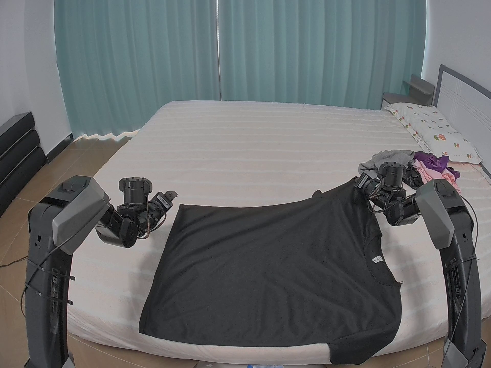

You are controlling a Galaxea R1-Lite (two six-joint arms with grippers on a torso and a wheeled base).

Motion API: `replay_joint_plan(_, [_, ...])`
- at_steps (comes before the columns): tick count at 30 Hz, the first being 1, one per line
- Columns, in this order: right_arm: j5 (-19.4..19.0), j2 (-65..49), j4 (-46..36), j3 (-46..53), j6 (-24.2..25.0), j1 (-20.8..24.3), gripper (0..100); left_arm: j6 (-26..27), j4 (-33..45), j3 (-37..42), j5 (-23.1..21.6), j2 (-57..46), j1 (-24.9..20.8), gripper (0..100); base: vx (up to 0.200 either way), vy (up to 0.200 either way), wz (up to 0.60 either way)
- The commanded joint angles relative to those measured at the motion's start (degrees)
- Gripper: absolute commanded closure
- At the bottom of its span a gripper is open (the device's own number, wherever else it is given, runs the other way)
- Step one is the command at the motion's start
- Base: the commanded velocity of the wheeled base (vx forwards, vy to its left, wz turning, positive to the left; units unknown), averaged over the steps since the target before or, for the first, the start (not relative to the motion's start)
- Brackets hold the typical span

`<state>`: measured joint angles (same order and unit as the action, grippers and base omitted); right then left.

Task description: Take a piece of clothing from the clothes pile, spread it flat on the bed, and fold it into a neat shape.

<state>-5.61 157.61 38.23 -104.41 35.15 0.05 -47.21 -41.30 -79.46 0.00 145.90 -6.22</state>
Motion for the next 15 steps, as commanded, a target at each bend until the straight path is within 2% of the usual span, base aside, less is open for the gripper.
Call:
replay_joint_plan(1, [0.86,2.17,0.18,-1.5,0.01,0.57,100,1.34,0.34,-2.98,-0.18,3.25,-0.29,0,0.0,0.0,0.0])
replay_joint_plan(3, [0.95,2.26,0.18,-1.5,0.01,0.74,100,1.25,0.34,-3.51,-0.53,3.43,-0.46,0,0.0,0.0,0.0])
replay_joint_plan(7, [0.95,2.61,0.18,-1.41,0.1,0.83,100,1.16,0.08,-4.13,-5.1,3.34,-0.99,0,0.0,0.0,0.0])
replay_joint_plan(15, [2.0,2.7,0.18,-1.23,0.1,0.92,100,0.9,0.34,-8.08,-7.47,5.27,-2.48,0,0.0,0.0,0.0])
